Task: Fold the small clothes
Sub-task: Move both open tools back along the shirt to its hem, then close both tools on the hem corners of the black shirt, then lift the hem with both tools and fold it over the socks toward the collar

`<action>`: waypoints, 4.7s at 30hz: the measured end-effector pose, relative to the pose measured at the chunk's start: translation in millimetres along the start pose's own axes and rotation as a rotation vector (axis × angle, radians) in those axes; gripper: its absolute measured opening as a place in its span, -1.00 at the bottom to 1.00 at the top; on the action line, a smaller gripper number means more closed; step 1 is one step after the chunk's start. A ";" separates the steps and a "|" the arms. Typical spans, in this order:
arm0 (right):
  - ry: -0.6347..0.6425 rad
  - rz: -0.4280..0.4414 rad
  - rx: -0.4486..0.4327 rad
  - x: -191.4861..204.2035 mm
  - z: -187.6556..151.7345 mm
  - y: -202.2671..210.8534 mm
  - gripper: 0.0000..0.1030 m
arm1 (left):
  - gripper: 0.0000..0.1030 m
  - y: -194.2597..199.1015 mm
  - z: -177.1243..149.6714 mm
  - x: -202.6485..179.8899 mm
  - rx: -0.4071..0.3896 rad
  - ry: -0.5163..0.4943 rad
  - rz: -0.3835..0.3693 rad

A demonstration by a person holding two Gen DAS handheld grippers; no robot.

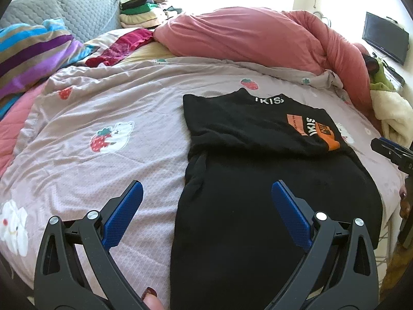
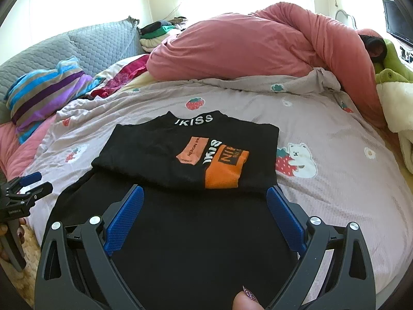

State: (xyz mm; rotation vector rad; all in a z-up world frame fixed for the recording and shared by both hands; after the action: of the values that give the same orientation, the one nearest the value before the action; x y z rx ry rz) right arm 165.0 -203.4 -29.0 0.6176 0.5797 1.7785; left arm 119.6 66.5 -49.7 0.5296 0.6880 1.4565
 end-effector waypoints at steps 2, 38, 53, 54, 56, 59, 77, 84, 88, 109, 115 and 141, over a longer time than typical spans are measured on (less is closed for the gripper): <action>0.002 0.001 0.002 0.3 -2.0 0.7 0.85 | 0.81 1.8 -2.8 3.1 0.003 0.010 0.000; -0.024 -0.007 0.076 -20.4 -57.6 11.2 0.85 | 0.17 16.9 -87.8 21.8 0.177 0.129 -0.184; -0.027 -0.042 0.165 -46.1 -105.0 26.5 0.85 | -0.34 11.0 -109.7 5.9 0.241 0.087 -0.224; -0.026 -0.040 0.169 -47.3 -108.1 28.3 0.85 | -0.34 10.6 -110.3 6.2 0.241 0.090 -0.230; -0.025 -0.041 0.181 -51.7 -115.0 32.4 0.85 | -0.35 10.1 -111.5 8.2 0.244 0.110 -0.247; -0.015 -0.041 0.205 -59.1 -126.1 39.8 0.85 | -0.35 11.2 -111.4 8.2 0.243 0.113 -0.256; -0.078 0.109 0.377 -62.1 -189.7 45.0 -0.01 | -0.33 9.5 -114.6 4.4 0.270 0.095 -0.237; -0.093 0.194 0.371 -54.4 -189.6 49.7 -0.70 | -0.33 12.0 -123.4 4.3 0.310 0.102 -0.251; -0.088 0.230 0.354 -51.1 -184.7 54.5 -0.71 | -0.45 16.3 -129.0 7.6 0.330 0.114 -0.257; -0.064 0.330 0.140 -42.6 -118.1 87.1 -0.87 | -0.93 45.3 -79.9 12.3 0.202 0.205 -0.355; -0.096 0.321 -0.009 -57.7 -68.6 100.3 -0.87 | -0.93 48.7 -36.5 21.1 0.113 0.256 -0.362; -0.095 0.120 -0.183 -96.0 64.7 48.1 -0.87 | -0.93 3.5 100.0 21.4 0.005 0.261 -0.248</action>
State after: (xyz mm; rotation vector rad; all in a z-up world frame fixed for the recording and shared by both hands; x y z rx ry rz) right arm 198.4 -303.3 39.0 0.6159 0.3162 1.8788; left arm 187.2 96.2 21.1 0.2488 0.9294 1.3008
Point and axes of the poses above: each gripper's, at about its wrist camera, not at the fingertips, and y roughly against the way its jaws point, x to its left, z to its top, the point moved 9 cm from there along -y, roughly the way its jaws point
